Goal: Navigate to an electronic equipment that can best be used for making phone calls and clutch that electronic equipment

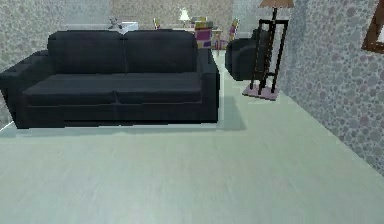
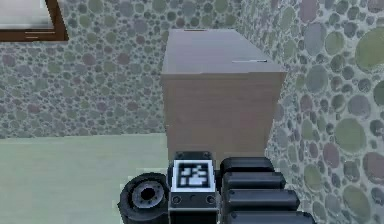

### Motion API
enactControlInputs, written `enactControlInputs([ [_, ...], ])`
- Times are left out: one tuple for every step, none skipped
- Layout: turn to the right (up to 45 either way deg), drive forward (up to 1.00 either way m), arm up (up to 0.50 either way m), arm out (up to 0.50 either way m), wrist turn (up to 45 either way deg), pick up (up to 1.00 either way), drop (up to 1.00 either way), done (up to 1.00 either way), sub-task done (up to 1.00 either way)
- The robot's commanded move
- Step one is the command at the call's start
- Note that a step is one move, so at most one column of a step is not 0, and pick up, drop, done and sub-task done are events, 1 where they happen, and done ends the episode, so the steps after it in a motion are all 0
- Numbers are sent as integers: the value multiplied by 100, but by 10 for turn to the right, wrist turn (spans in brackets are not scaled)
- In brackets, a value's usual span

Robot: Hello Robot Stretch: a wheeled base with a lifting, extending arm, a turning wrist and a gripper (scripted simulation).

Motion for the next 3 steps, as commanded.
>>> enactControlInputs([
  [30, 0, 0, 0, 0, 0, 0, 0, 0],
  [0, 25, 0, 0, 0, 0, 0, 0, 0],
  [-270, 0, 0, 0, 0, 0, 0, 0, 0],
])
